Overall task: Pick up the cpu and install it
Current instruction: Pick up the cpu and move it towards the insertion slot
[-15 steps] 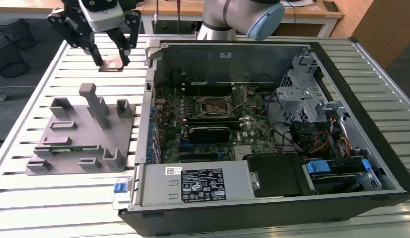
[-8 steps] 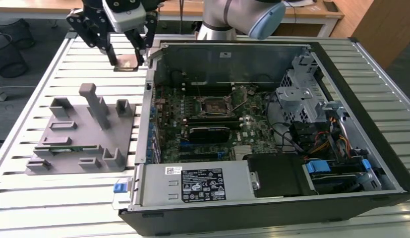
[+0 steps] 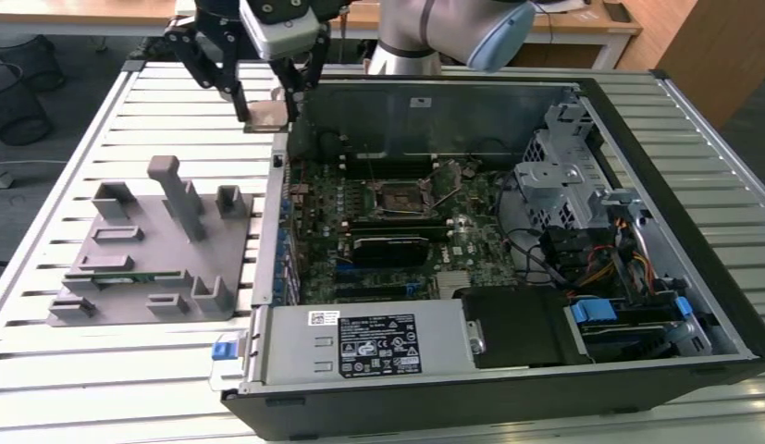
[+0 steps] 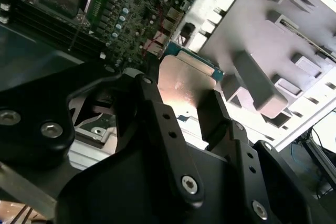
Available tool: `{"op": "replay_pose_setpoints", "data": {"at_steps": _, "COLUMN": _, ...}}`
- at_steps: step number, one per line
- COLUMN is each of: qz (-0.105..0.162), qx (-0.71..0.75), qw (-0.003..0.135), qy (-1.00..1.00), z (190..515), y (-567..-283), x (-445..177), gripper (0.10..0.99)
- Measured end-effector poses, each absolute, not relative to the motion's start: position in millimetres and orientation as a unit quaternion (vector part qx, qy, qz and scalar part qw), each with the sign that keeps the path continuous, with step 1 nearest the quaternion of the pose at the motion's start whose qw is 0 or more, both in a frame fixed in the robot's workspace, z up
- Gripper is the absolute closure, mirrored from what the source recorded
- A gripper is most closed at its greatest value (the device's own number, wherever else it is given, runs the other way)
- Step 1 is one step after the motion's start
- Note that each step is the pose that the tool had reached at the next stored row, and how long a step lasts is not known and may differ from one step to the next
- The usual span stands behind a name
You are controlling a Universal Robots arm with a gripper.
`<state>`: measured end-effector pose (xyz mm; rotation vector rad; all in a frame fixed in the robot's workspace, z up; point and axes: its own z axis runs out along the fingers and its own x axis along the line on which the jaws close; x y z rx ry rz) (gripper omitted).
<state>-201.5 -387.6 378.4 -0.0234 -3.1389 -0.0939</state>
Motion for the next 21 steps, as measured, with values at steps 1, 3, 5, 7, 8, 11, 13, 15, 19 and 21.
{"op": "replay_pose_setpoints", "data": {"at_steps": 1, "qz": -0.030, "qx": -0.007, "qw": 0.001, "qy": -1.000, "z": 378.5, "y": -387.6, "x": -197.0, "gripper": 0.549}}
{"op": "replay_pose_setpoints", "data": {"at_steps": 3, "qz": -0.030, "qx": -0.007, "qw": 0.001, "qy": -1.000, "z": 378.5, "y": -387.5, "x": -188.1, "gripper": 0.549}}
{"op": "replay_pose_setpoints", "data": {"at_steps": 5, "qz": -0.030, "qx": -0.007, "qw": 0.001, "qy": -1.000, "z": 378.5, "y": -387.5, "x": -179.2, "gripper": 0.549}}
{"op": "replay_pose_setpoints", "data": {"at_steps": 7, "qz": -0.030, "qx": -0.007, "qw": 0.001, "qy": -1.000, "z": 378.5, "y": -387.5, "x": -170.0, "gripper": 0.549}}
{"op": "replay_pose_setpoints", "data": {"at_steps": 8, "qz": -0.030, "qx": -0.007, "qw": 0.001, "qy": -1.000, "z": 378.5, "y": -387.4, "x": -165.3, "gripper": 0.549}}
{"op": "replay_pose_setpoints", "data": {"at_steps": 11, "qz": -0.030, "qx": -0.007, "qw": 0.001, "qy": -1.000, "z": 378.5, "y": -387.2, "x": -152.2, "gripper": 0.549}}
{"op": "replay_pose_setpoints", "data": {"at_steps": 13, "qz": -0.030, "qx": -0.007, "qw": 0.001, "qy": -1.000, "z": 378.5, "y": -387.0, "x": -143.7, "gripper": 0.549}}
{"op": "replay_pose_setpoints", "data": {"at_steps": 15, "qz": -0.031, "qx": -0.007, "qw": 0.001, "qy": -1.000, "z": 378.5, "y": -386.8, "x": -134.8, "gripper": 0.549}}
{"op": "replay_pose_setpoints", "data": {"at_steps": 19, "qz": -0.031, "qx": -0.007, "qw": 0.001, "qy": -1.000, "z": 378.5, "y": -386.2, "x": -117.7, "gripper": 0.549}}
{"op": "replay_pose_setpoints", "data": {"at_steps": 21, "qz": -0.031, "qx": -0.007, "qw": 0.001, "qy": -1.000, "z": 378.5, "y": -385.8, "x": -109.8, "gripper": 0.549}}
